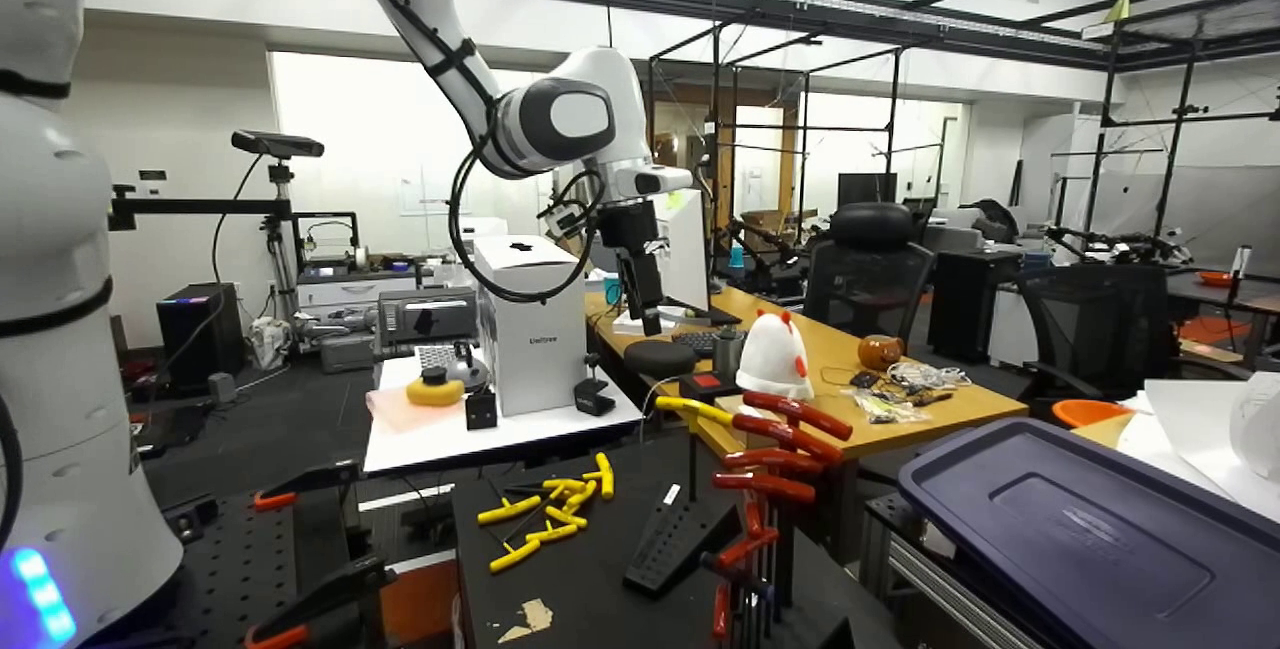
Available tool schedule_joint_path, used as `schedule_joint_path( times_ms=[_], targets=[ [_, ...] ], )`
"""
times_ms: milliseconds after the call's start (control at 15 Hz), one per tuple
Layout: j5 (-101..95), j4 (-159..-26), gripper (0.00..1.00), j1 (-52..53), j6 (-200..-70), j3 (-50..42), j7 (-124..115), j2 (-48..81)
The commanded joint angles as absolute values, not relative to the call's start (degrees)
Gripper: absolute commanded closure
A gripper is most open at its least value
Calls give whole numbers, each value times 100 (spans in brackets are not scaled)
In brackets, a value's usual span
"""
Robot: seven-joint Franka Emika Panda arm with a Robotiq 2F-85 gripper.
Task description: Put one of the yellow screwdrivers in the black panel
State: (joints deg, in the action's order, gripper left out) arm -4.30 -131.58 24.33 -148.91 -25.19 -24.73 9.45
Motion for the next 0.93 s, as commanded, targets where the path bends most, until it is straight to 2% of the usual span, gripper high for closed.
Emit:
schedule_joint_path(
  times_ms=[0,333,867],
  targets=[
    [-387,-13116,0,1414,-14515,-1435,-2264,726],
    [-351,-13086,0,764,-14393,-738,-2321,714],
    [-299,-13097,0,464,-14450,-448,-2351,725]
  ],
)
